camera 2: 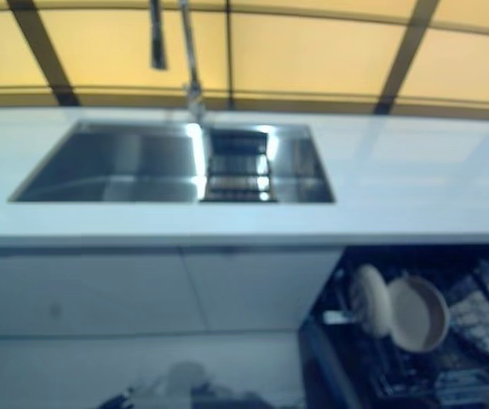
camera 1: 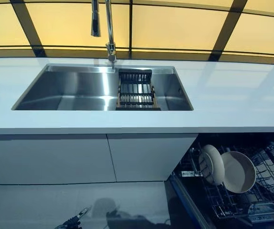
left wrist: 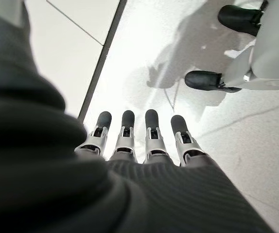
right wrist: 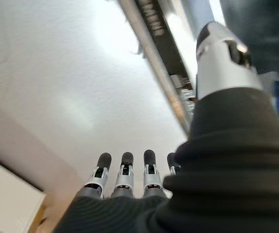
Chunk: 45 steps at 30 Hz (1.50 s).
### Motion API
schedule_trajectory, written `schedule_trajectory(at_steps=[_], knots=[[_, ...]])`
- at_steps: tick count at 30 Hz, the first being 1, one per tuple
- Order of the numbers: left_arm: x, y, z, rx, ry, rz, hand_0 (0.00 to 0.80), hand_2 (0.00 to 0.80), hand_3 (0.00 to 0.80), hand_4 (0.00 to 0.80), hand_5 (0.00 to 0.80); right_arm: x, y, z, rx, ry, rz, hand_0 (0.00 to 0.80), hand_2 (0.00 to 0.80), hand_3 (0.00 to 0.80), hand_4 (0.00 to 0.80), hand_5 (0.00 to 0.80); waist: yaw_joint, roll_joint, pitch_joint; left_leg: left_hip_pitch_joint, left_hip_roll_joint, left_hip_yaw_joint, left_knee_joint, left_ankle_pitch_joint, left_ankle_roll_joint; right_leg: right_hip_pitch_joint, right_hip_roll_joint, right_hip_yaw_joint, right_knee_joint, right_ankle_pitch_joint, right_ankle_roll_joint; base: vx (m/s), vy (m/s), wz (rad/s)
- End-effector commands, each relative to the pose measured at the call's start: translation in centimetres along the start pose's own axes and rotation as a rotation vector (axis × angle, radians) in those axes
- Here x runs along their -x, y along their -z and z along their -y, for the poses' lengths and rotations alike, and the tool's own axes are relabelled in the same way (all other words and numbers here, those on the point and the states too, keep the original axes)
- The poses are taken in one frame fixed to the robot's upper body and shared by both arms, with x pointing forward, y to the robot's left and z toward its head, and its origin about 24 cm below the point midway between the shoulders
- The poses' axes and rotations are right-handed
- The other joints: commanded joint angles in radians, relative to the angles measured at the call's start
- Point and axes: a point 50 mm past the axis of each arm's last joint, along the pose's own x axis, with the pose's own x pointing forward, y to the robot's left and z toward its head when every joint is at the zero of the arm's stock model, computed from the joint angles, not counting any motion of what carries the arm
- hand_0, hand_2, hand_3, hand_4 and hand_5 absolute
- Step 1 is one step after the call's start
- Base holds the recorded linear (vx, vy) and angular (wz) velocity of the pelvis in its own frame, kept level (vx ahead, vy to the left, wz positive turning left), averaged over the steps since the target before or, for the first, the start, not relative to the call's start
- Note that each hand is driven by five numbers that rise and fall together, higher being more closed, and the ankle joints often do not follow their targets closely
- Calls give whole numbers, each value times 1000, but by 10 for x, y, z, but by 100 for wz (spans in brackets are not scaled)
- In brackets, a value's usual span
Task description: Take plates into dishwasher
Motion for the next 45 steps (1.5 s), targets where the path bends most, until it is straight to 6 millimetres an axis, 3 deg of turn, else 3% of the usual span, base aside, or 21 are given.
schedule_trajectory(at_steps=[1,2,4,5,6,7,10,13,19,21,30,35,39,45], knots=[[0,-7,2,-6,21,14,0,0,0,0,0,-2,8,4,77,63,-11,0,0,0,0,0,-10,25,45,12,-33,-31,25,-69,66,-117,42,-27,232,-5,41,-104,-32,-47],[0,-8,1,-5,17,18,0,0,0,0,0,-2,10,1,68,71,-3,0,0,0,0,0,-12,27,59,12,-25,-38,57,-90,70,-107,5,-18,219,12,57,-123,-85,-13],[0,-13,0,17,7,43,0,0,0,0,0,-3,9,-1,92,101,29,0,0,0,0,0,-12,31,77,-24,2,-24,135,-124,81,-92,-71,24,97,85,57,-190,-142,15],[1,-17,0,38,7,60,0,0,0,0,0,-2,7,0,82,117,49,0,0,0,0,0,-14,31,89,-52,18,-12,188,-144,89,-107,-114,80,47,173,54,-234,-188,5],[1,-19,1,49,10,70,0,0,0,0,0,-2,6,-1,91,126,58,0,0,0,0,0,-21,36,104,-67,39,-18,242,-174,91,-123,-122,143,62,193,52,-205,-217,0],[1,-21,0,53,13,74,0,0,0,0,0,-2,5,-3,102,124,58,0,0,0,0,0,-25,37,112,-74,55,-19,270,-187,90,-119,-116,167,67,175,52,-124,-293,5],[1,-23,2,94,4,78,0,0,0,0,0,-1,11,-13,141,98,1,0,0,0,0,0,-19,23,108,-89,109,-1,329,-210,59,-51,-101,117,18,105,73,-41,-294,21],[0,-18,4,70,27,67,0,0,0,0,0,-3,25,-25,109,68,-23,0,0,0,0,0,-20,16,102,-63,125,0,287,-180,43,-23,-93,99,14,90,72,-28,-181,31],[-1,-11,4,64,16,62,0,0,0,0,0,-2,25,-38,102,35,48,0,0,0,0,0,-32,23,76,-19,110,12,165,-116,27,-25,-96,89,-6,85,85,-10,-49,11],[0,-8,0,66,17,62,0,0,0,0,0,-4,34,-40,37,12,38,0,0,0,0,0,-42,35,76,5,102,14,126,-102,25,-20,-98,91,-6,82,89,-2,13,-5],[0,-1,3,71,41,72,0,0,0,0,0,-4,45,-50,-213,-80,-24,0,0,0,0,0,-60,86,82,18,86,24,91,-95,21,-37,-104,105,12,51,90,-53,-16,-12],[-2,-1,16,65,83,80,0,0,0,0,0,2,22,-64,-506,-213,-29,0,0,0,0,0,-58,133,113,-24,77,16,170,-116,23,-73,-118,113,84,21,74,-137,33,-3],[-4,9,27,79,120,68,0,0,0,0,0,12,-11,-77,-818,-408,26,0,0,0,0,0,-54,185,136,-48,63,12,270,-153,28,-90,-140,123,174,-19,57,-77,115,-5],[-4,25,40,115,153,49,0,0,0,0,0,27,-61,-72,-1050,-551,224,0,0,0,0,0,-50,250,145,-68,39,11,387,-197,32,-114,-174,140,302,-77,39,-9,131,-9]])
